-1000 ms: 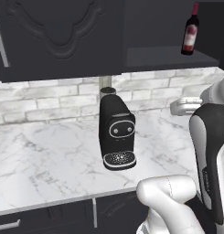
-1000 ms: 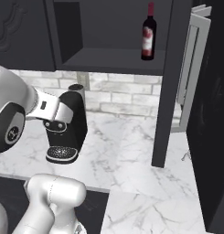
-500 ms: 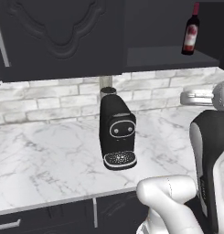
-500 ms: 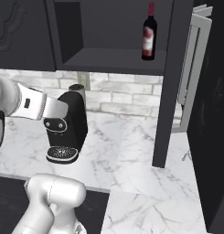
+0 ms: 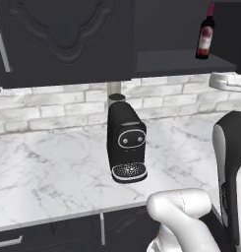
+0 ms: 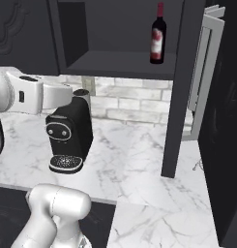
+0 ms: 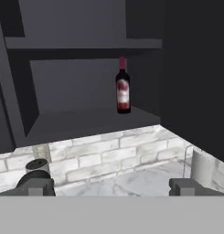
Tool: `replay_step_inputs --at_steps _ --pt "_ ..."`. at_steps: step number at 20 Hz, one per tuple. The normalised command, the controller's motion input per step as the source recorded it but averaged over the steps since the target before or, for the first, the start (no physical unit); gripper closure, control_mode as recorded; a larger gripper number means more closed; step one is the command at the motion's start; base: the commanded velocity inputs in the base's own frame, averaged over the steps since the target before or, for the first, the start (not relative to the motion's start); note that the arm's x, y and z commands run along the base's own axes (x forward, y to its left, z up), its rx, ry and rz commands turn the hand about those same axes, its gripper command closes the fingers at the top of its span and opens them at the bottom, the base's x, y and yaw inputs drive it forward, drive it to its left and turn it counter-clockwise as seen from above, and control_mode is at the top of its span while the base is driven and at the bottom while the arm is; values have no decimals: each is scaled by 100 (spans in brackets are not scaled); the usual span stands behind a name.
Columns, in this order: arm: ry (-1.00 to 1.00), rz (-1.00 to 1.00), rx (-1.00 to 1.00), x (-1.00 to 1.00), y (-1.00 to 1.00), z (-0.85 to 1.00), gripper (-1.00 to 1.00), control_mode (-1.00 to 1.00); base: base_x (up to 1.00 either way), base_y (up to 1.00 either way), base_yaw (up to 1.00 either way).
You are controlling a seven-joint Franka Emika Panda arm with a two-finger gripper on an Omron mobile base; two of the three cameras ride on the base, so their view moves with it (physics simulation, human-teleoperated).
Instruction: Get the candle and the wine from the cabinet and move them to the dining counter.
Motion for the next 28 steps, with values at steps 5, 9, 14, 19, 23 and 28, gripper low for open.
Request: replay_step_inputs --at_steps 5,9,14,19,23,28 --pt "-22 0 -4 0 -19 34 -100 -100 0 0 0" --pt "-9 0 -13 0 0 27 -100 -100 0 0 0" --pt "-2 0 -5 0 -2 24 -100 -100 0 0 0" --pt "0 1 0 0 -8 15 -100 -100 0 0 0" --pt "0 0 0 2 0 16 -100 -100 0 0 0" --pt "0 0 0 10 0 12 -100 -100 0 0 0"
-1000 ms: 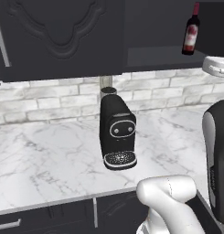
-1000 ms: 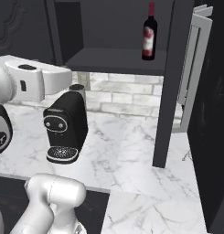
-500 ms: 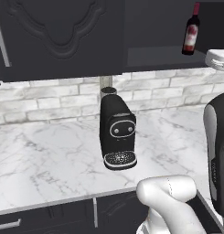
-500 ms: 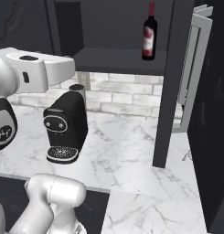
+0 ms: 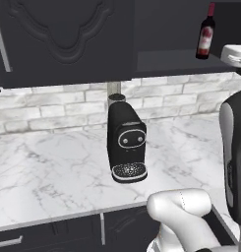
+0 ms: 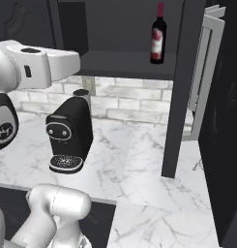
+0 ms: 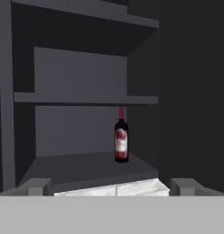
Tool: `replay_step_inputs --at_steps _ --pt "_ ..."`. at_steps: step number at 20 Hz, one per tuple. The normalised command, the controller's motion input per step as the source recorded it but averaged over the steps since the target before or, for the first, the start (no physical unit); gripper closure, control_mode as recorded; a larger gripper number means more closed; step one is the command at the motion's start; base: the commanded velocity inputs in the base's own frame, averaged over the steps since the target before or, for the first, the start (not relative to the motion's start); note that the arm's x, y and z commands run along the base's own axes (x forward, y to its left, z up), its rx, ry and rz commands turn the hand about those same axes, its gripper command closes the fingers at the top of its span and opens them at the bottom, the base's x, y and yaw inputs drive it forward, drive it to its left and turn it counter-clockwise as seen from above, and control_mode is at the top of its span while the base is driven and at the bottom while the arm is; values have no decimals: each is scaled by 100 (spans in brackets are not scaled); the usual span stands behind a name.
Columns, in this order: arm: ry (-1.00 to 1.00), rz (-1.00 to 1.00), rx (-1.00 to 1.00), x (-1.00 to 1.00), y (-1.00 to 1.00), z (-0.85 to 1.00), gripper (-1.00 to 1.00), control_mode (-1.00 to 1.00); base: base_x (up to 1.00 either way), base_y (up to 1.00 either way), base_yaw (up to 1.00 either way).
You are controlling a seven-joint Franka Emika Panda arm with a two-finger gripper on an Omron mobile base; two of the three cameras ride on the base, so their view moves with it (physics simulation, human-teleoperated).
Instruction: Get the candle and the wine from the cabinet and move them to the dining counter.
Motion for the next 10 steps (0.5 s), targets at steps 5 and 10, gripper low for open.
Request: replay_step_inputs --at_steps 5,10 --pt "0 0 0 9 0 5 -100 -100 0 0 0" --pt "0 0 0 20 0 0 -100 -100 0 0 0"
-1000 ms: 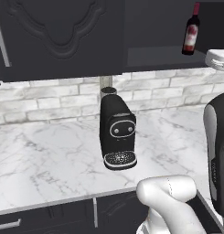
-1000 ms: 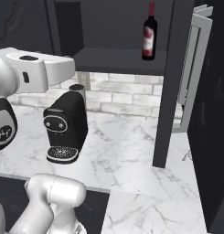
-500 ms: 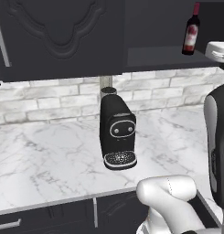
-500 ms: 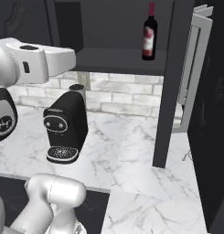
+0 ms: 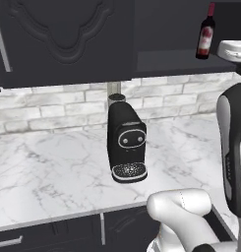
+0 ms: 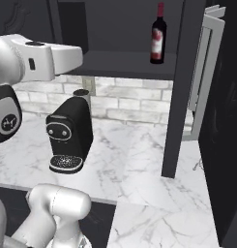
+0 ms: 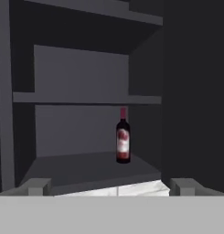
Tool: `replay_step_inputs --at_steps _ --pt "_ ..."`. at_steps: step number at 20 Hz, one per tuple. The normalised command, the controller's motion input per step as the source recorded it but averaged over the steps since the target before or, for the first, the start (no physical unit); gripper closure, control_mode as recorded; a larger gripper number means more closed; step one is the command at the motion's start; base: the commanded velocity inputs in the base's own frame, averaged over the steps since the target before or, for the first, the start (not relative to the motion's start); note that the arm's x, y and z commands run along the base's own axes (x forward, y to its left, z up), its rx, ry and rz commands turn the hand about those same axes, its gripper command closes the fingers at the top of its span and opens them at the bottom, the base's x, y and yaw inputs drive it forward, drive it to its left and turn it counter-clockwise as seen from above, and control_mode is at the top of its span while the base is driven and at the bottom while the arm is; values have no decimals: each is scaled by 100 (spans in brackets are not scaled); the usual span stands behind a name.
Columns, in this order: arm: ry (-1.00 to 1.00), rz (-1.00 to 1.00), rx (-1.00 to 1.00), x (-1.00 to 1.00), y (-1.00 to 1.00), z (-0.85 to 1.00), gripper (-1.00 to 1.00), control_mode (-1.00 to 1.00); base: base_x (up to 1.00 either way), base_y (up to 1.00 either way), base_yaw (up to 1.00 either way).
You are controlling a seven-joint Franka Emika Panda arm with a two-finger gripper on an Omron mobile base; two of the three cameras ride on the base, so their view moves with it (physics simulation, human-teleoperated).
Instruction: Get the candle and the wine from the cabinet and move them to the dining counter.
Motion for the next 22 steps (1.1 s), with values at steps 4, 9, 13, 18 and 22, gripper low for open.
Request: replay_step_inputs --at_steps 4,9,13,18,22 --pt "1 0 0 26 0 0 -100 -100 0 0 0" --pt "0 0 0 37 -2 0 -100 -100 0 0 0" --pt "0 0 0 21 -1 0 -100 -100 0 0 0" --pt "0 1 0 10 -1 0 -100 -100 0 0 0" --pt "0 1 0 15 -11 0 -100 -100 0 0 0"
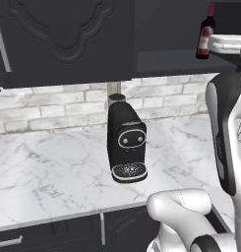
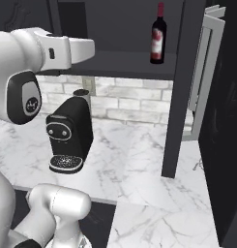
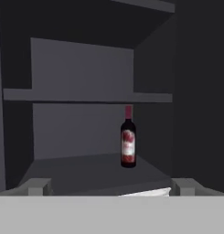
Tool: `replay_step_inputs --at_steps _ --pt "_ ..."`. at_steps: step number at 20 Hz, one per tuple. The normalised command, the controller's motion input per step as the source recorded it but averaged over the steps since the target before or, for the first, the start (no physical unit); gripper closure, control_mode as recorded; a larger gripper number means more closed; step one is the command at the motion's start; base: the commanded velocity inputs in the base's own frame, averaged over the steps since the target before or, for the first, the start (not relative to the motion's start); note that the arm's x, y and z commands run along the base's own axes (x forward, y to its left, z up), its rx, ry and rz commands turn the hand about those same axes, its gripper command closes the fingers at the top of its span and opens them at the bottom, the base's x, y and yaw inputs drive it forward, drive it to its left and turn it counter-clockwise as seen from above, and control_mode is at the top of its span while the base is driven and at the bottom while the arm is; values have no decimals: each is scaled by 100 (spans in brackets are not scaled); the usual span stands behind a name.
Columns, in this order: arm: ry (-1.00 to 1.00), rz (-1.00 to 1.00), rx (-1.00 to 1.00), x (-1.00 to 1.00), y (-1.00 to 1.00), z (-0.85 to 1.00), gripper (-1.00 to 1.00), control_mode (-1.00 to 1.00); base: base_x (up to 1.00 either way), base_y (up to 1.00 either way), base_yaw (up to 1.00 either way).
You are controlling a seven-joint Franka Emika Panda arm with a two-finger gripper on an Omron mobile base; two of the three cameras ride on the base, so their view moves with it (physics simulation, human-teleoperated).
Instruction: Get the candle and the wine from the cabinet and move them to the dining counter.
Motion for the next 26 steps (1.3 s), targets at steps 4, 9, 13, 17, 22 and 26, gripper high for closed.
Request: replay_step_inputs --at_steps 4,9,13,17,22,26 --pt "0 0 0 17 -18 0 -100 -100 0 0 0" --pt "0 0 0 19 -27 0 -100 -100 0 0 0" --pt "0 0 0 21 -21 0 -100 -100 0 0 0" --pt "0 0 0 24 -8 0 -100 -100 0 0 0" --pt "0 0 0 30 -2 0 -100 -100 0 0 0" --pt "0 0 0 33 -3 0 -100 -100 0 0 0"
